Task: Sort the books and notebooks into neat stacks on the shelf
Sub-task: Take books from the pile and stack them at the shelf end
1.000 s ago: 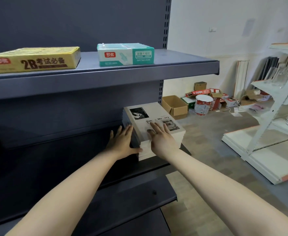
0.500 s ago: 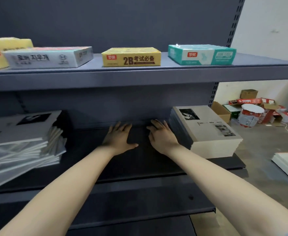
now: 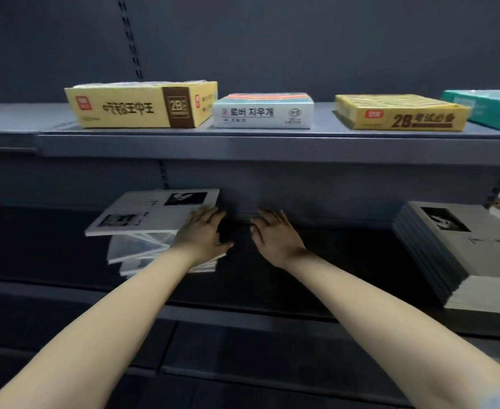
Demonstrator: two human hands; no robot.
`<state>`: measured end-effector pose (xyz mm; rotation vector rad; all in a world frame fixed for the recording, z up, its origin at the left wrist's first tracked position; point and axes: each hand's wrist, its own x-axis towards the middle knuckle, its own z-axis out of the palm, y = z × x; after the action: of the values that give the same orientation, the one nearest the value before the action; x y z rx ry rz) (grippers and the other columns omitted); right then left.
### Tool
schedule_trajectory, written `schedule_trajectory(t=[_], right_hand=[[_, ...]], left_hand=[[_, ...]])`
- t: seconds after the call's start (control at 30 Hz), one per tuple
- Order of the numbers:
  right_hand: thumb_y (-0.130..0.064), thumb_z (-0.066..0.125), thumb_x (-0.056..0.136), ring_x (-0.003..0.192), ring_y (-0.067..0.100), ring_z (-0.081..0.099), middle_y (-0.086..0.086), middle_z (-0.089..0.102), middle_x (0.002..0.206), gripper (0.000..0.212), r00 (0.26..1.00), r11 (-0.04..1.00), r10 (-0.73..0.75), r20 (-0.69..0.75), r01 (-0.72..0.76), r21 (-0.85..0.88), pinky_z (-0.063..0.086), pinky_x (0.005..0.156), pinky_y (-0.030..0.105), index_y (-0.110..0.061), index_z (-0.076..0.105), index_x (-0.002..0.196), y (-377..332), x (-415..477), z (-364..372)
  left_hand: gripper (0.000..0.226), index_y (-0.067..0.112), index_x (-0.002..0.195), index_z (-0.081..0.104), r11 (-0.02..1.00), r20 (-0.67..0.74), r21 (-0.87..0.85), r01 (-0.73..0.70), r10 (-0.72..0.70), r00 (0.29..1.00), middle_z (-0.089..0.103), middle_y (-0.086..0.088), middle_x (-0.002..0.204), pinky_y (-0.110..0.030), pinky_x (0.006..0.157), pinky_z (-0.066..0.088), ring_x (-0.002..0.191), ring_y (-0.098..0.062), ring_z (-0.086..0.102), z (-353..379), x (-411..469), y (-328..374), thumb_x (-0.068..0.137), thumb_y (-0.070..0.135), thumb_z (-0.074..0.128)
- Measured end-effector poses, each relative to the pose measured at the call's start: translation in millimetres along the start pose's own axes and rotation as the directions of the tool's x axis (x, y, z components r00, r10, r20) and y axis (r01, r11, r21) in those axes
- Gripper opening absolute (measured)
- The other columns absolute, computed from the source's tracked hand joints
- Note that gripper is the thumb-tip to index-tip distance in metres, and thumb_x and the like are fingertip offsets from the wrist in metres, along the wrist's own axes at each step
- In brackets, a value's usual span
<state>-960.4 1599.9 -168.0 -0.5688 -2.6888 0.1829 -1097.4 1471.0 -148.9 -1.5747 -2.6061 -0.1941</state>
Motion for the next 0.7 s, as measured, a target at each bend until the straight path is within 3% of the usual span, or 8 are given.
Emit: schedule_trajectory(t=[0.13,0.3,0.47,0.7], right_hand=[[-0.028,0.028,0.101,0.142,0.020,0.019,0.005,0.026,0.153,0.044,0.997,0.997,-0.068,0.044,0.066,0.029,0.001,0.118,0.035,-0.015,0.037,0.142,-53,25,15],[-0.029,0.027,0.101,0.145,0.019,0.010,0.004,0.021,0.155,0.049,0.983,0.987,-0.158,0.097,0.156,0.023,-0.004,0.118,0.033,-0.011,0.028,0.147,-110,49,38],[-0.035,0.027,0.099,0.144,0.026,0.010,0.011,0.018,0.155,0.055,0.982,0.987,-0.057,0.182,0.083,-0.136,0.003,0.118,0.039,-0.010,0.019,0.148,-150,74,59],[-0.032,0.029,0.101,0.132,0.036,0.031,0.020,0.034,0.144,0.047,0.968,0.957,-0.060,0.243,0.125,-0.261,0.025,0.108,0.040,-0.011,0.028,0.143,-164,88,52]], left_hand=[[0.081,0.027,0.152,0.002,0.998,-0.009,0.021,0.066,-0.066,0.998,0.003,0.005,0.159,-0.038,0.117,0.000,0.146,-0.022,-0.002,-8,-22,-55,0.090,0.052,0.049],[0.092,0.034,0.149,-0.011,0.958,0.135,0.048,0.284,-0.288,0.948,-0.017,0.001,0.157,-0.045,0.117,-0.002,0.144,-0.030,-0.014,0,-50,-118,0.086,0.060,0.050],[0.083,0.046,0.146,-0.004,0.967,0.103,-0.009,0.256,-0.254,0.962,-0.012,0.002,0.158,-0.047,0.116,-0.002,0.145,-0.028,-0.009,1,-58,-138,0.086,0.058,0.052],[0.075,0.041,0.148,0.004,0.973,0.008,-0.028,0.231,-0.231,0.973,0.003,0.005,0.159,-0.049,0.117,-0.002,0.145,-0.030,0.002,7,-60,-150,0.087,0.064,0.042]])
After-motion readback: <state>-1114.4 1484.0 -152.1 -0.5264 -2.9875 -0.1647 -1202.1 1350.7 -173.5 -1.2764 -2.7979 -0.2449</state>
